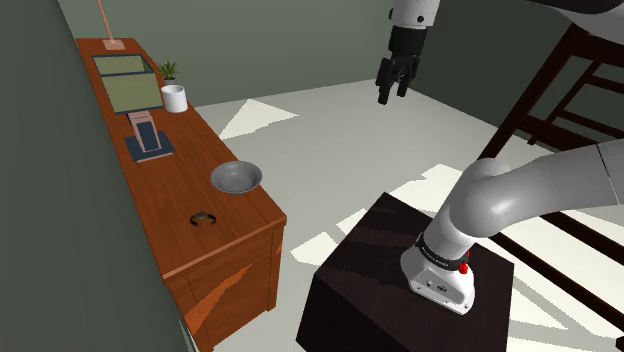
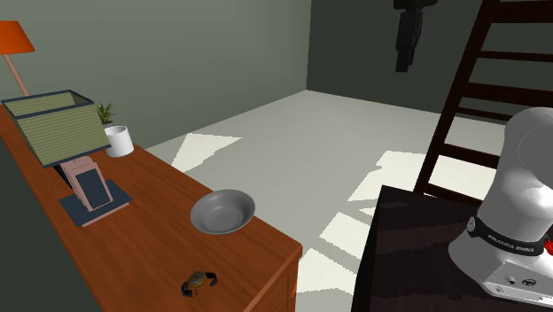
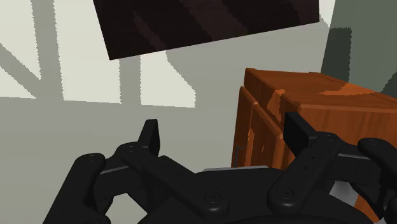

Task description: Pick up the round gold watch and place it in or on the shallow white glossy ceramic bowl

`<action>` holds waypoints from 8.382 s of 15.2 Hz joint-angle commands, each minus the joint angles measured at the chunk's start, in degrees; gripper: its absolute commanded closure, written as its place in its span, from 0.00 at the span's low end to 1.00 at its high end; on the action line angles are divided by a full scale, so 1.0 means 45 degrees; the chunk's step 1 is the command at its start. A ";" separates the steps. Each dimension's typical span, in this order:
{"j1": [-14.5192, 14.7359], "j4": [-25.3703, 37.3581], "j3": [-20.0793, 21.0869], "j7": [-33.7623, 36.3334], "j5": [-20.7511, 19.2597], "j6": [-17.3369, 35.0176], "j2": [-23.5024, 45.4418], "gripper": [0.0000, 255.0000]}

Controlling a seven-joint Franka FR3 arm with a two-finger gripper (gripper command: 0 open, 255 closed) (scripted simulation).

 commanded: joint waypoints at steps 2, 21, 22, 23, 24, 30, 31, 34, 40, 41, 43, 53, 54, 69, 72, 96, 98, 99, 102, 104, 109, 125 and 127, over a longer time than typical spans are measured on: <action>0.0069 -0.0187 0.0181 0.0222 0.0150 0.0331 0.0123 0.00; 0.1256 -0.0612 0.3546 0.4139 0.1725 0.6673 0.5427 0.00; 0.1298 -0.0464 0.3705 0.4358 0.1693 0.6964 0.5834 0.00; 0.1338 -0.0299 0.3861 0.4582 0.1644 0.7246 0.6250 0.00; 0.1378 -0.0118 0.4012 0.4812 0.1578 0.7518 0.6675 0.00; 0.1687 0.1320 0.4746 0.6301 0.0805 0.8883 0.9379 0.00; 0.1761 0.1619 0.4830 0.6563 0.0621 0.9059 0.9850 0.00; 0.2052 0.2620 0.4992 0.7345 0.0009 0.9487 1.1285 0.00; 0.2948 0.5113 0.4929 0.8723 -0.1230 0.9876 1.4205 0.00; 0.3130 0.5598 0.4879 0.8910 -0.1410 0.9881 1.4697 0.00; 0.3503 0.6635 0.4770 0.9244 -0.1742 0.9840 1.5690 0.00; 0.4382 0.8902 0.4363 0.9835 -0.2439 1.0236 1.8318 0.00; 0.4398 0.8895 0.4338 0.9853 -0.2470 1.0346 1.8422 0.00; 0.4402 0.8903 0.4323 0.9853 -0.2486 1.0399 1.8483 1.00; 0.4406 0.8879 0.4323 0.9864 -0.2488 1.0418 1.8478 1.00; 0.4183 0.9885 0.4768 0.9485 -0.1848 0.7582 1.6597 1.00; 0.3722 0.9556 0.4699 0.8972 -0.1737 0.7685 1.6349 1.00; 0.3495 0.9417 0.4662 0.8712 -0.1684 0.7725 1.6240 1.00; 0.2837 0.9109 0.4534 0.7923 -0.1535 0.7804 1.5980 1.00; 0.2415 0.8991 0.4437 0.7393 -0.1445 0.7823 1.5861 1.00; 0.1413 0.8996 0.4164 0.6067 -0.1255 0.7753 1.5756 1.00; 0.1166 0.8216 0.3872 0.5802 -0.1527 0.9571 1.6808 1.00; 0.1179 0.8170 0.3850 0.5822 -0.1561 0.9729 1.6924 1.00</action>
